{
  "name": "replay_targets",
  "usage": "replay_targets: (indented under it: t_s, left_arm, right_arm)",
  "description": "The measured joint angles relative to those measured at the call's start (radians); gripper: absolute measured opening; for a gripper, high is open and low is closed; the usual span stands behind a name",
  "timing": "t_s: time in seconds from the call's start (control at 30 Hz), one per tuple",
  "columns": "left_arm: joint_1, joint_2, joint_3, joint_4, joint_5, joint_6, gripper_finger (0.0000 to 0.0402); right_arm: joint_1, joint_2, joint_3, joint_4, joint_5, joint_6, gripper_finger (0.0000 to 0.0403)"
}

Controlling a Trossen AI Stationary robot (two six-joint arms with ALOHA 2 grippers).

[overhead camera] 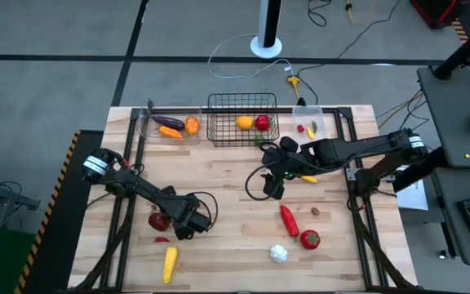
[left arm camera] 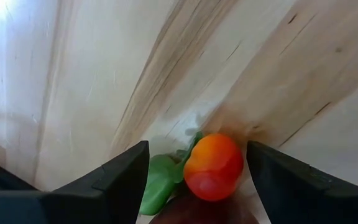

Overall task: Sort produce into baskets
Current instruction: Put the strawberry into the wire basket

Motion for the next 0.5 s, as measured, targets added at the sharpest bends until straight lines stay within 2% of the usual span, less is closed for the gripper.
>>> replay_targets:
  t_s: [0.27,0.5]
  left_arm:
    - [0.0,0.0,0.0,0.006,0.0,0.002,0.02]
    - [0.0,0.0,0.0,0.008,0.0,0.011,0.0176]
  right_arm:
    - [0.0,0.0,0.0,0.0,0.0,0.0,0.0242]
    - [0.0,0.0,0.0,0.0,0.0,0.0,0.0242]
